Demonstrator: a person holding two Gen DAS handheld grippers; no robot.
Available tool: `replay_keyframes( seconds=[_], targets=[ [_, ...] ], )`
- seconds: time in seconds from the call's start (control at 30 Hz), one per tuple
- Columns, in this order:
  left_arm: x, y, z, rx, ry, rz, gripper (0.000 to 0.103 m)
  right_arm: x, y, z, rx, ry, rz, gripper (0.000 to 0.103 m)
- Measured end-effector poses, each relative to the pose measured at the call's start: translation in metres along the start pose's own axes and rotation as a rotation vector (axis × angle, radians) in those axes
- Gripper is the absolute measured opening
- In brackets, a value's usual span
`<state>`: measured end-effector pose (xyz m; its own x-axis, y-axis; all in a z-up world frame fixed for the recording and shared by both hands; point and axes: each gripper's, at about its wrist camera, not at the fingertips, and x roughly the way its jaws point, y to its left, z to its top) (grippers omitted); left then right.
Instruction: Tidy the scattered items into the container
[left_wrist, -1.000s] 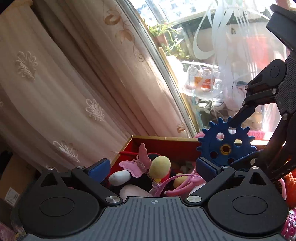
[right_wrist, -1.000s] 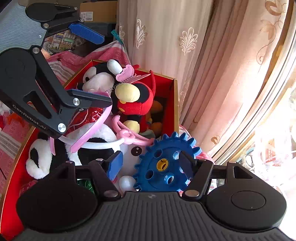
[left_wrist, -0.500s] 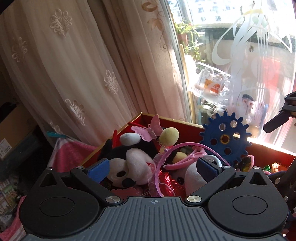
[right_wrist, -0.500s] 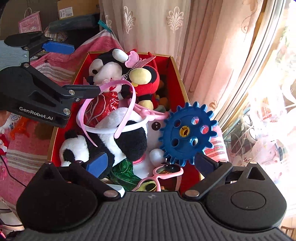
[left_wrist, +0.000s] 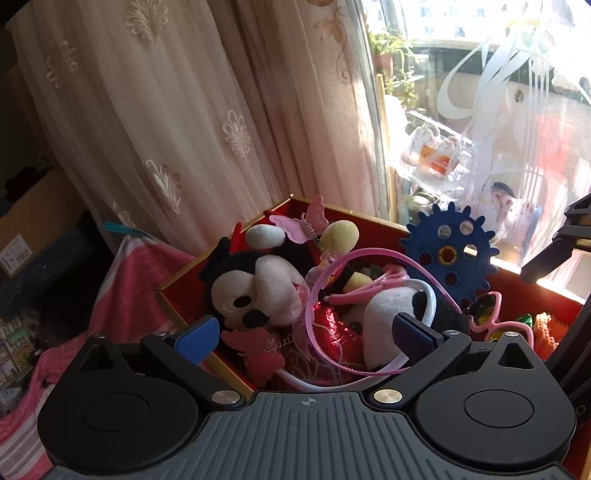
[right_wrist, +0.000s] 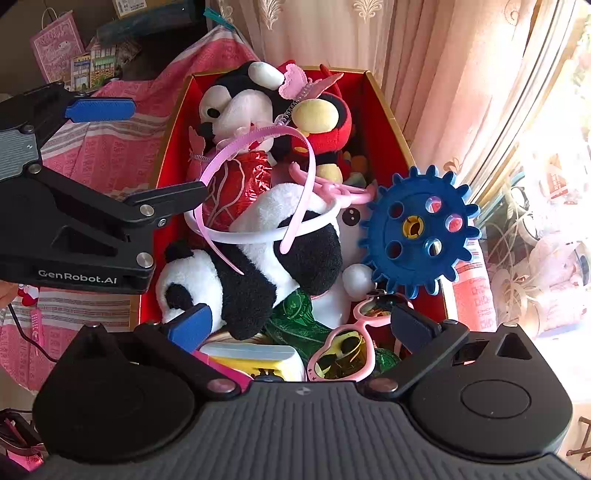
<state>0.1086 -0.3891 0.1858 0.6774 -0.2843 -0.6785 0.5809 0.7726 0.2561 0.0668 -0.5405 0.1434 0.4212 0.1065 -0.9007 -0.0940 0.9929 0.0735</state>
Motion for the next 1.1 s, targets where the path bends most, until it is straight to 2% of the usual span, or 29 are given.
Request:
replay_keyframes(
  seconds=[0.13,0.23,0.37,0.47,0.53,0.63,0.77,0.9,1.1],
  targets=[
    [0.000,-0.008,0.002,0.015,0.069,0.053,0.103,0.004,0.002,0.001,-0.056,0.029,0.019,0.102],
    [-0.006,-0.012,0.002,0.019,0.085,0.051,0.103,0.005,0.004,0.004,-0.094,0.039,0.019,0.102],
    [-0.007,-0.011,0.002,-0.071,0.118,-0.017,0.103,0.005,0.002,0.006,-0.114,0.057,0.061,0.102],
    [0.006,-0.013,0.003,-0.133,0.179,-0.015,0.103,0.009,-0.001,0.009,-0.124,0.076,0.066,0.102],
    [0.019,-0.013,0.005,-0.173,0.249,-0.006,0.103,0.015,-0.004,0.012,-0.120,0.104,0.057,0.102],
    [0.031,-0.017,0.007,-0.193,0.318,0.016,0.103,0.027,-0.010,0.015,-0.117,0.152,0.041,0.102],
    [0.035,-0.016,0.009,-0.254,0.320,0.016,0.103,0.034,-0.012,0.016,-0.172,0.143,-0.018,0.102],
    [0.044,-0.016,0.014,-0.289,0.339,0.040,0.103,0.043,-0.016,0.021,-0.204,0.166,-0.017,0.102],
    [0.053,-0.023,0.018,-0.279,0.363,0.057,0.103,0.052,-0.015,0.025,-0.257,0.192,-0.016,0.103]
  ],
)
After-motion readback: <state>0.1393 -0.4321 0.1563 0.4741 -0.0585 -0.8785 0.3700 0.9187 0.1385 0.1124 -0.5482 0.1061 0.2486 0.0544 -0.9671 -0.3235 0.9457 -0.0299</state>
